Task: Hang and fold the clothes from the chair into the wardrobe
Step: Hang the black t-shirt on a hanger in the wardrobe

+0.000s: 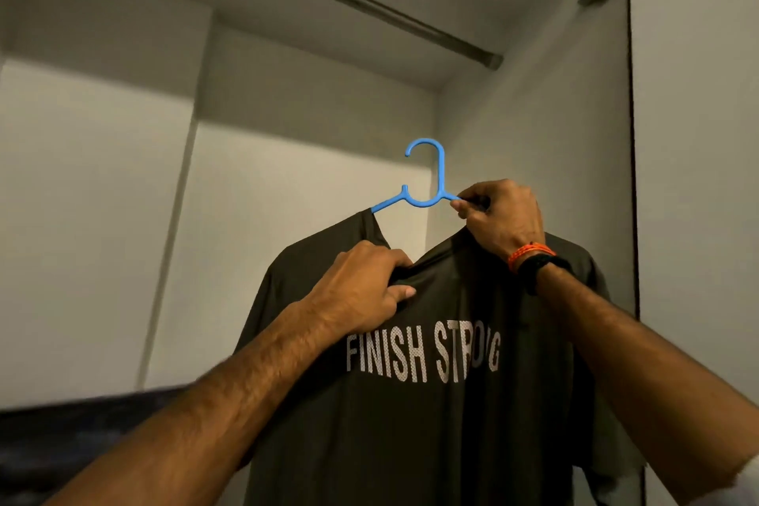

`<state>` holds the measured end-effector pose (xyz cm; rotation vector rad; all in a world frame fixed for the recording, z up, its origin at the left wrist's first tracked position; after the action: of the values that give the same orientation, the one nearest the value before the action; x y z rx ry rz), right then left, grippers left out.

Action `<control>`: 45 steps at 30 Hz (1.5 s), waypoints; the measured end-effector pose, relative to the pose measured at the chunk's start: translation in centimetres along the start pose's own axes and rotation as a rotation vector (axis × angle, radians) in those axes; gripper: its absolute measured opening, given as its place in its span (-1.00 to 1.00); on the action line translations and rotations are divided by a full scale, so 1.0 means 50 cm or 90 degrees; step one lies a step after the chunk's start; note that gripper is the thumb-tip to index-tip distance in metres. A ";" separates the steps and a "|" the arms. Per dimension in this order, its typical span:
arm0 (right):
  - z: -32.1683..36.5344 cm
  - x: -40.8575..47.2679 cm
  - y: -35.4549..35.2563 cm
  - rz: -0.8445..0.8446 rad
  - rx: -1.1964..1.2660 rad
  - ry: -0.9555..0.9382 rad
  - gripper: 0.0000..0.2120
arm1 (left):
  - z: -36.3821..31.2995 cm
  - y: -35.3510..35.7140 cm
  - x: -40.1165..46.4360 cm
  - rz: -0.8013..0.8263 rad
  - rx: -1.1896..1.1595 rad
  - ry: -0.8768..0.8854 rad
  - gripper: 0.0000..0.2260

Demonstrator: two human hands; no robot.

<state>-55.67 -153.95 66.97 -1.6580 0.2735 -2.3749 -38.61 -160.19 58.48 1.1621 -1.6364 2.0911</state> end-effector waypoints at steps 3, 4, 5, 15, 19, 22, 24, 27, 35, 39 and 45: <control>0.004 0.078 0.011 -0.036 -0.043 -0.010 -0.78 | 0.047 0.000 0.085 -0.024 -0.025 0.039 -0.63; 0.005 0.099 0.014 -0.044 -0.061 -0.015 -0.79 | 0.059 0.001 0.108 -0.035 -0.033 0.051 -0.63; 0.002 0.124 0.017 -0.055 -0.079 -0.016 -0.79 | 0.071 0.004 0.139 -0.043 -0.038 0.065 -0.63; -0.029 0.356 0.034 -0.161 -0.179 -0.056 -0.85 | 0.124 0.002 0.381 -0.156 -0.075 0.122 -0.62; -0.051 0.433 0.043 -0.179 -0.190 -0.062 -0.84 | 0.135 0.002 0.466 -0.180 -0.053 0.124 -0.60; -0.064 0.483 0.049 -0.197 -0.200 -0.077 -0.84 | 0.148 0.004 0.522 -0.202 -0.045 0.127 -0.60; -0.070 0.515 0.051 -0.215 -0.203 -0.085 -0.83 | 0.157 0.006 0.557 -0.222 -0.049 0.130 -0.60; -0.069 0.555 0.055 -0.243 -0.218 -0.095 -0.83 | 0.172 0.006 0.604 -0.234 -0.046 0.137 -0.58; -0.008 0.659 0.022 -0.336 -0.226 -0.122 -0.82 | 0.206 -0.071 0.714 -0.299 -0.045 0.200 -0.60; 0.011 0.693 -0.002 -0.372 -0.242 -0.126 -0.82 | 0.201 -0.111 0.750 -0.316 -0.046 0.244 -0.62; 0.028 0.741 0.003 -0.355 -0.265 -0.126 -0.81 | 0.215 -0.118 0.802 -0.320 -0.060 0.242 -0.60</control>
<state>-66.65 -165.02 100.60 -2.4122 0.3179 -2.6306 -56.48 -178.74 91.55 0.9472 -1.1161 1.7537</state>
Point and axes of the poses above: each hand's wrist, its own x-axis towards the middle knuckle, its own y-axis out of the palm, z = x × y, the point moved 5 cm from there along x, towards the middle knuckle, and after that the axes turned 9 degrees about y, right-handed, at the moved point
